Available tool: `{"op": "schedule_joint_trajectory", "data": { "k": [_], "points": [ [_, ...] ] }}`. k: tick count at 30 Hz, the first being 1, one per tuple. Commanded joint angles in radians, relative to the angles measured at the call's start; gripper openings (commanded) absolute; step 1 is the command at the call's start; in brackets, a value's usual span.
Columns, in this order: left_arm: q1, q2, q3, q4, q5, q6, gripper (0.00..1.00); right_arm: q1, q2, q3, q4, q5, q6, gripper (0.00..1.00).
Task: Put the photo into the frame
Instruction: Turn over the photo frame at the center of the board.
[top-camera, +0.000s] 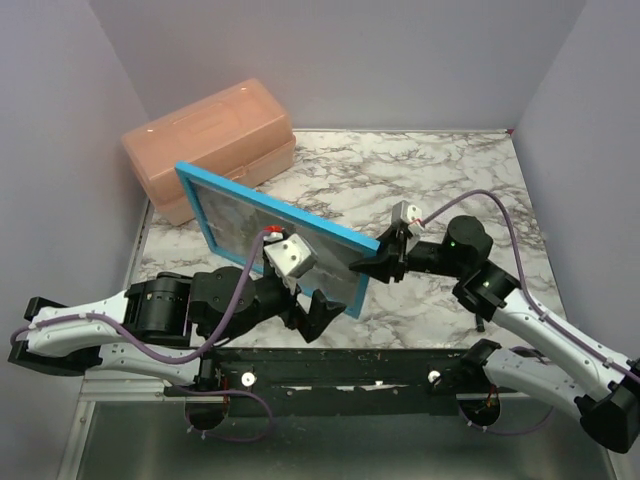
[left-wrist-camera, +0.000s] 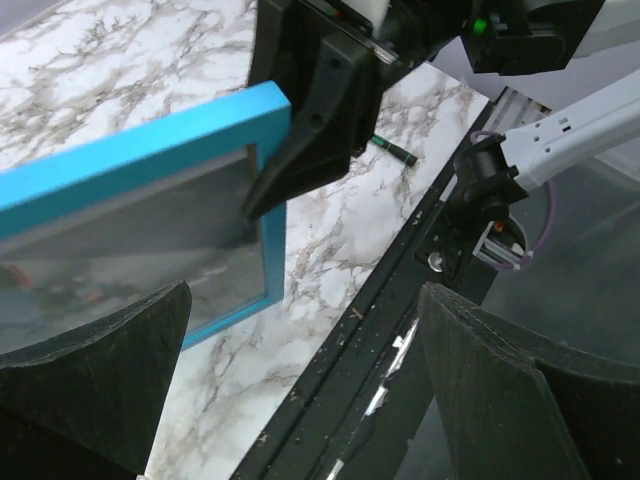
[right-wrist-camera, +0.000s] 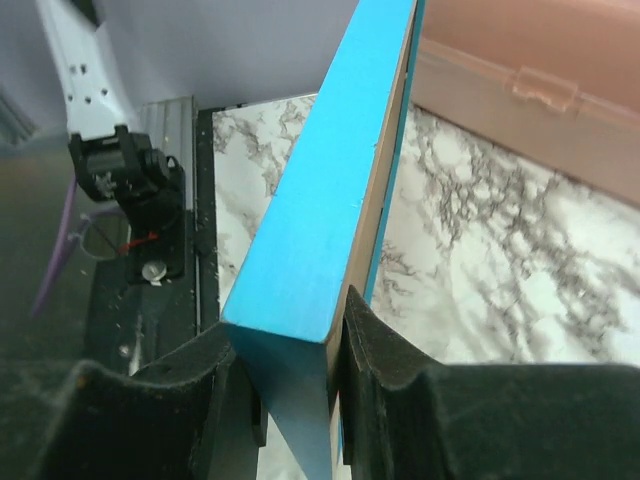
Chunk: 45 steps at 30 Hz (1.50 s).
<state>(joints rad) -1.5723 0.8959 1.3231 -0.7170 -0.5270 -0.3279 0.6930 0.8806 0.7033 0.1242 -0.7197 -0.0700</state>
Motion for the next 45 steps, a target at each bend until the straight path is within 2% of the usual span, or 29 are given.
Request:
{"op": "schedule_joint_trajectory", "data": {
  "k": [1,8,18,21,27,29,33,36,38,42,43,45],
  "points": [
    [0.011,0.013,-0.056,0.069,0.06,-0.108,0.98,0.006,0.085,0.034,-0.113,0.1,0.318,0.01],
    [0.043,0.061,-0.129,0.11,0.102,-0.262,0.98,-0.002,0.202,0.005,-0.102,0.086,0.463,0.01],
    [0.111,0.035,-0.292,0.169,0.127,-0.441,0.98,-0.063,0.077,-0.201,-0.074,0.394,0.64,0.01],
    [0.15,0.023,-0.345,0.144,0.132,-0.508,0.98,-0.092,0.102,-0.242,-0.097,0.438,0.689,0.01],
    [0.213,-0.02,-0.462,0.035,0.077,-0.764,0.98,-0.122,0.204,-0.295,-0.121,0.503,0.785,0.04],
    [0.236,-0.038,-0.506,0.019,0.072,-0.821,0.98,-0.129,0.223,-0.313,-0.12,0.528,0.799,0.12],
    [0.271,-0.056,-0.582,-0.018,0.072,-0.904,0.99,-0.139,0.233,-0.353,-0.103,0.562,0.792,0.15],
    [0.279,-0.05,-0.61,-0.053,0.061,-0.941,0.98,-0.144,0.228,-0.374,-0.101,0.589,0.794,0.32],
    [0.281,-0.033,-0.612,-0.076,0.051,-0.948,0.98,-0.146,0.232,-0.387,-0.1,0.598,0.794,0.4],
    [0.294,0.034,-0.595,-0.136,0.048,-0.982,0.98,-0.146,0.256,-0.401,-0.095,0.602,0.78,0.44],
    [0.296,0.048,-0.592,-0.144,0.054,-0.985,0.99,-0.145,0.265,-0.401,-0.092,0.597,0.779,0.47],
    [0.305,0.08,-0.585,-0.159,0.067,-0.989,0.99,-0.146,0.281,-0.394,-0.093,0.591,0.781,0.62]
  ]
}}
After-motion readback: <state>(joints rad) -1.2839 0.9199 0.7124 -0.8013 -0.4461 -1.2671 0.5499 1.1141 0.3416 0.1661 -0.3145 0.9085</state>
